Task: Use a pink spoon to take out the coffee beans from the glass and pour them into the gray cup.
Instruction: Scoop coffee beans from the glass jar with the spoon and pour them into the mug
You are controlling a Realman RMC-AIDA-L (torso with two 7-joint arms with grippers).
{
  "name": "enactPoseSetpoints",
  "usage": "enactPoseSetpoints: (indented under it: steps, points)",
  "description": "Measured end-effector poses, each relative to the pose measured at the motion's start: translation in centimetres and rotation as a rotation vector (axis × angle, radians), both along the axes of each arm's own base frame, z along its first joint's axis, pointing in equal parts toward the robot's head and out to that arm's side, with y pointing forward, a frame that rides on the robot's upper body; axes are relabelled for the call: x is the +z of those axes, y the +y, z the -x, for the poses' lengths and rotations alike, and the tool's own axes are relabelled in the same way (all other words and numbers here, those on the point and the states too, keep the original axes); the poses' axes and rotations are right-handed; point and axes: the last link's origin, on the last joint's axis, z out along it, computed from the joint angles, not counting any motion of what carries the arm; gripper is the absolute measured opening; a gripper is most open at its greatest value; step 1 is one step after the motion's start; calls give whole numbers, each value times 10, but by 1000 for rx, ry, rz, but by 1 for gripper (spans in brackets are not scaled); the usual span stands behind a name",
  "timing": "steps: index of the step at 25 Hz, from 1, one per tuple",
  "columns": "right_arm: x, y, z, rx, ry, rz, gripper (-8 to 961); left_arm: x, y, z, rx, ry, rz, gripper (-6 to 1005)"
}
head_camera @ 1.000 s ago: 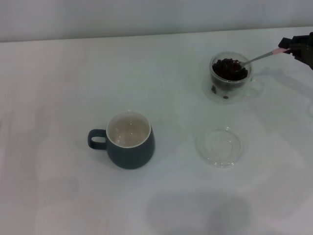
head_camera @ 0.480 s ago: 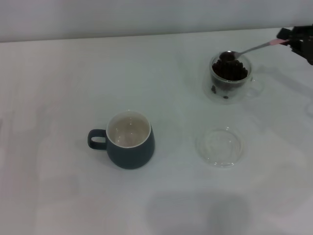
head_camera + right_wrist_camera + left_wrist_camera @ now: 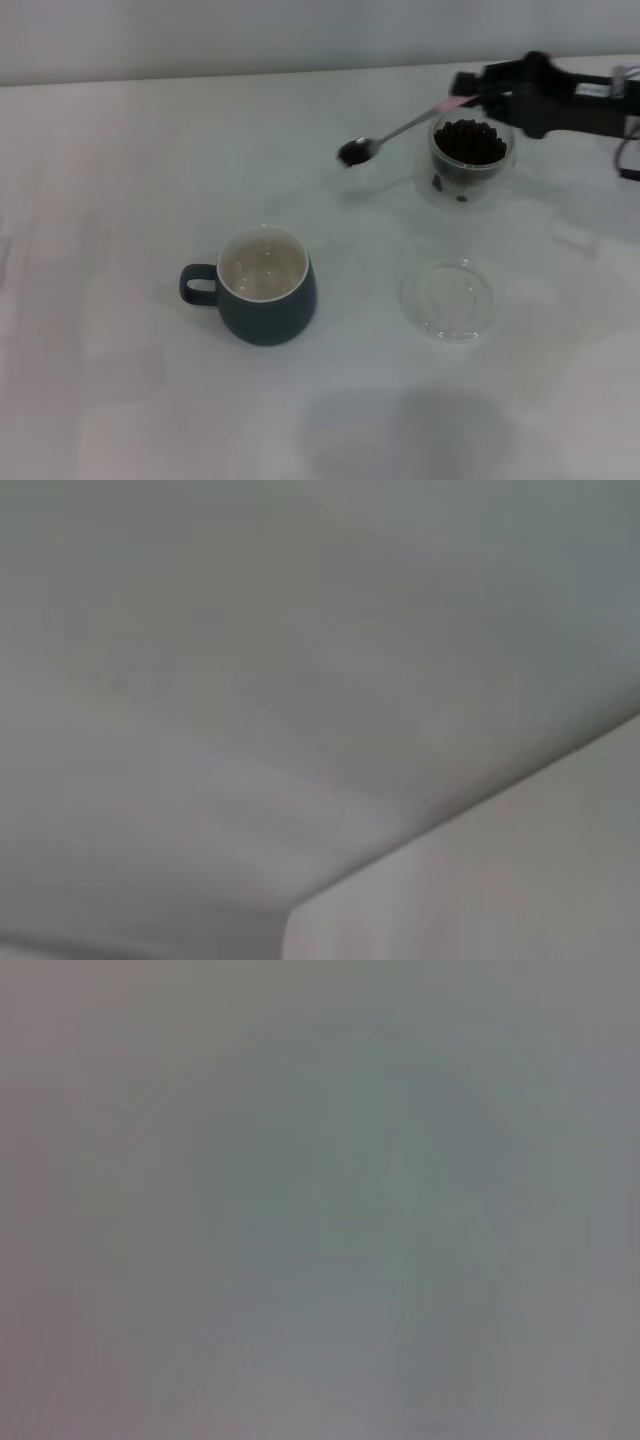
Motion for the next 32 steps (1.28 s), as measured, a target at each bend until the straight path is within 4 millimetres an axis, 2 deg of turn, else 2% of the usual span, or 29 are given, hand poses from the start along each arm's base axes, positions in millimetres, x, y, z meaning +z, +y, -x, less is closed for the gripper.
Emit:
enactPoseSetpoints:
  steps: [8, 17, 26, 32]
  points:
    - [-38, 0, 32, 114, -8, 89, 144, 0, 1, -1, -2, -1, 0, 800]
    - [-63, -6, 42, 222, -75, 112, 144, 0, 3, -2, -7, -1, 0, 800]
    - [-70, -9, 47, 450, -196, 29, 145, -1, 7, -4, -9, -5, 9, 800]
    - [-66, -11, 53, 656, -267, -83, 145, -1, 8, -5, -11, -6, 9, 800]
